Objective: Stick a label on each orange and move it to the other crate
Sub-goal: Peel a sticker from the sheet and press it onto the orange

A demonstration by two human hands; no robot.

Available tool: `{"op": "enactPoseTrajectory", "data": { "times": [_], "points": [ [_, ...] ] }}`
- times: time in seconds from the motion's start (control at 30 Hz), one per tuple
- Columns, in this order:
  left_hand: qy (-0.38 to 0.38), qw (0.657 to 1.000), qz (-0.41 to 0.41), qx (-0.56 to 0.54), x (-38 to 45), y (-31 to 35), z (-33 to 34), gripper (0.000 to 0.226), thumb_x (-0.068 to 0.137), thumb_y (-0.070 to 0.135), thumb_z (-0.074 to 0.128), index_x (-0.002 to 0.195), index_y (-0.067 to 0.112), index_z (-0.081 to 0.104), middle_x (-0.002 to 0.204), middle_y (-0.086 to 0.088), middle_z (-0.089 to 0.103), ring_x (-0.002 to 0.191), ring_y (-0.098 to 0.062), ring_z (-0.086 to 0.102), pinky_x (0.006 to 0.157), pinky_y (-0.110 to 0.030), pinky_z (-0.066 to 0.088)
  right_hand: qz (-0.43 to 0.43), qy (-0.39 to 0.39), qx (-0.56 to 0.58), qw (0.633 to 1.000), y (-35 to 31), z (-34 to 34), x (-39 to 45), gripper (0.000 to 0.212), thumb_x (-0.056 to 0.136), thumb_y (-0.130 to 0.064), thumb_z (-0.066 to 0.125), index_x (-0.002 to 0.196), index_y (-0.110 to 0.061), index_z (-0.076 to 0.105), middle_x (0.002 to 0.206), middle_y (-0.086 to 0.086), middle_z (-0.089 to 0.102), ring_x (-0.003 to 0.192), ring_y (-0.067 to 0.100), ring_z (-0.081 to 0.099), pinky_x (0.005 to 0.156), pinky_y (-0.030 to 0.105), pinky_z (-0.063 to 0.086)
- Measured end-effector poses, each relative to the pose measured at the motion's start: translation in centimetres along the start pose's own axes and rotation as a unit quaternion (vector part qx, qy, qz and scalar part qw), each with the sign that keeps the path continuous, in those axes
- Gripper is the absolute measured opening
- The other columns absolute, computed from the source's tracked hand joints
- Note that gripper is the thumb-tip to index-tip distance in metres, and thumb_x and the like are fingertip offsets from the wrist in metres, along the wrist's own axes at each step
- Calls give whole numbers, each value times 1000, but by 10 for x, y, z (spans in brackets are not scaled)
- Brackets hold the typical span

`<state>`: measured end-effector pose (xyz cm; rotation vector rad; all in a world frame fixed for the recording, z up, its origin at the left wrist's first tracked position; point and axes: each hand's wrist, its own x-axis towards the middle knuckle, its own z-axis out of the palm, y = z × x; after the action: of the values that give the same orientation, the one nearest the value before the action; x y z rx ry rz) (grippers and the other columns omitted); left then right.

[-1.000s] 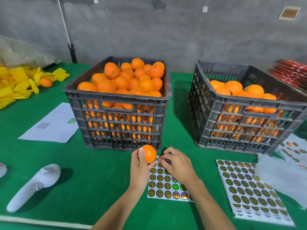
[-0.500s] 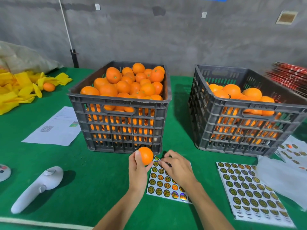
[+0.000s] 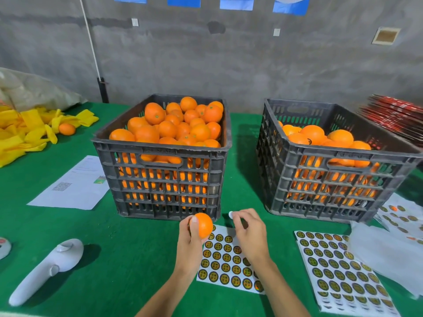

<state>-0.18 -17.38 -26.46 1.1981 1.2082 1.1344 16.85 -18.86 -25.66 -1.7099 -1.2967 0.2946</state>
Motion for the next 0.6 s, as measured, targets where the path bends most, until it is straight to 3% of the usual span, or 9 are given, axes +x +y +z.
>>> {"op": "enactPoseTrajectory", "data": {
  "times": [0.1,0.17,0.3,0.43,0.5,0.57,0.6],
  "points": [
    [-7,999,32,22,-5,19,7,56,95,68,34,136,34,50,124,9,59,107,-12,66,95,-39,56,-148,63,-66,985,-24,-10,-7,14,100,-28,65,103,-23,77,103,-19,58,86,2,60,74,23,52],
    [-14,999,45,-11,-6,36,18,41,102,59,37,131,35,55,123,6,62,105,-10,67,94,-39,58,-219,85,-90,968,-39,-15,-9,13,100,-25,66,105,-21,77,106,-15,61,93,3,60,80,24,52],
    [-53,991,45,-112,-4,79,38,22,107,41,45,115,33,64,115,3,66,95,-5,72,73,-25,60,-249,116,-38,961,-59,-47,-3,23,104,-27,57,115,-17,75,119,-12,66,111,4,60,93,33,53],
    [-78,987,65,-121,2,131,67,25,105,47,45,111,33,65,111,-2,68,98,-19,72,83,-39,61,-286,115,-106,945,-76,-90,9,48,106,-44,50,141,-13,60,143,-5,58,131,7,54,109,29,47],
    [-82,989,93,-76,7,157,86,26,106,48,44,111,31,64,110,-3,65,99,-20,69,82,-37,61,-296,141,-165,930,-81,-108,21,60,100,-49,57,142,-7,57,144,3,59,130,14,57,109,25,46],
    [-106,986,112,-61,9,180,106,29,107,46,44,113,26,63,109,-3,64,96,-16,69,69,-24,60,-298,186,-199,915,-84,-125,36,66,94,-51,63,136,0,61,138,10,64,124,21,64,103,30,53],
    [-118,984,123,-48,11,190,114,31,107,48,43,113,26,63,108,-3,65,96,-15,69,72,-25,61,-300,208,-208,907,-85,-133,44,67,93,-51,65,133,2,62,134,12,66,120,23,67,98,33,56]
  ]
}}
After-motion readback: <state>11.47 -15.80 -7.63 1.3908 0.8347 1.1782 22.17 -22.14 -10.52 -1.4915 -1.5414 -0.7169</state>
